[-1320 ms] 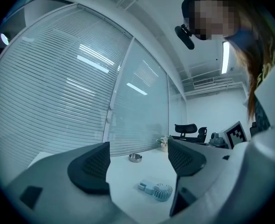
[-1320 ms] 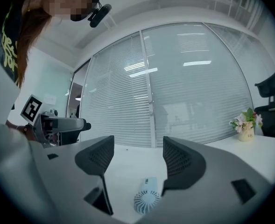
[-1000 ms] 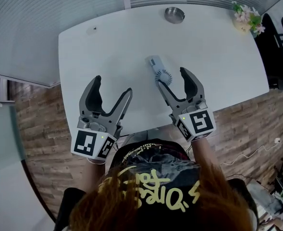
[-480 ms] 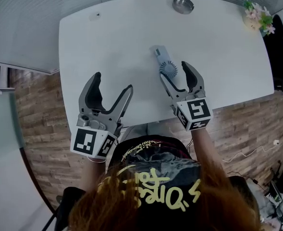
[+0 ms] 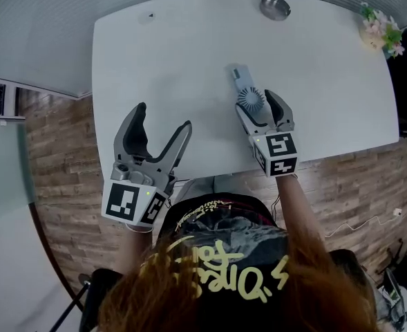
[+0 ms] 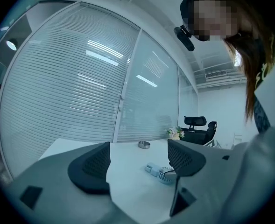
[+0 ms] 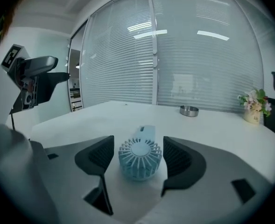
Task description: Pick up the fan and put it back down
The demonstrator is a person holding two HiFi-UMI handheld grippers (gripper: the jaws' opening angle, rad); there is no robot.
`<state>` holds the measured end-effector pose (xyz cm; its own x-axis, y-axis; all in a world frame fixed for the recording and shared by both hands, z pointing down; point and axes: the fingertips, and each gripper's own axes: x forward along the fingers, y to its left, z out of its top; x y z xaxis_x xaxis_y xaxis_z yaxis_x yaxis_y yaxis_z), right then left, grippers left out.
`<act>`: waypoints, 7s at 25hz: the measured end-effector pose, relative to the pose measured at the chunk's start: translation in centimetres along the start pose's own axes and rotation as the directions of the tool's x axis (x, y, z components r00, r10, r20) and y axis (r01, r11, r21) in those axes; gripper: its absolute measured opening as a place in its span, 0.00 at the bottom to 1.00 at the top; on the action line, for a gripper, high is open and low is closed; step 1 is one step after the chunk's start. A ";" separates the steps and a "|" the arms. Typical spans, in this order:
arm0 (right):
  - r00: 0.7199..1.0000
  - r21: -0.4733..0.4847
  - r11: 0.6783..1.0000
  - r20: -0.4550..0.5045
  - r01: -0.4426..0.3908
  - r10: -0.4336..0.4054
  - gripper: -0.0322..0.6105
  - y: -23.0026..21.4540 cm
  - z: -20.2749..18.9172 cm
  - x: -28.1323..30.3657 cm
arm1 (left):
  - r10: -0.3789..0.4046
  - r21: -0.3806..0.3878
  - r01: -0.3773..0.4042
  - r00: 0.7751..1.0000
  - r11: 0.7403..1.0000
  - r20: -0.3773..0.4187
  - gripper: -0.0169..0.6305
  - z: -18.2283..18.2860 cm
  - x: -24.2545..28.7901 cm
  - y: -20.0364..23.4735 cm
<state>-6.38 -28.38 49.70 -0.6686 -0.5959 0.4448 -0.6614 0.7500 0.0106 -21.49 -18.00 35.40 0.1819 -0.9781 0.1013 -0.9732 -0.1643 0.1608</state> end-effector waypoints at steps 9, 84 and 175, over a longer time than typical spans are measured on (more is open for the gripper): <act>0.995 0.000 1.000 -0.098 -0.006 0.006 0.55 -0.1 -1.7 1.2 | 0.009 0.008 -0.009 1.000 1.000 0.009 0.61 0.5 0.2 0.6; 0.887 -0.011 0.987 0.440 0.163 -0.142 0.57 -3.9 16.3 -11.9 | -0.173 0.130 0.155 0.975 0.979 0.137 0.57 7.8 4.3 -4.6; 0.834 0.257 0.848 0.195 0.464 -0.515 0.55 -14.6 -0.6 -15.6 | -0.490 0.061 0.495 0.867 0.866 -0.087 0.53 0.0 12.7 -14.8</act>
<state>13.92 -29.87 43.12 -0.2833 -0.9399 0.1908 -0.9582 0.2857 -0.0152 -4.77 -28.03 34.34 0.6468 -0.7568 0.0945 -0.7617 -0.6348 0.1295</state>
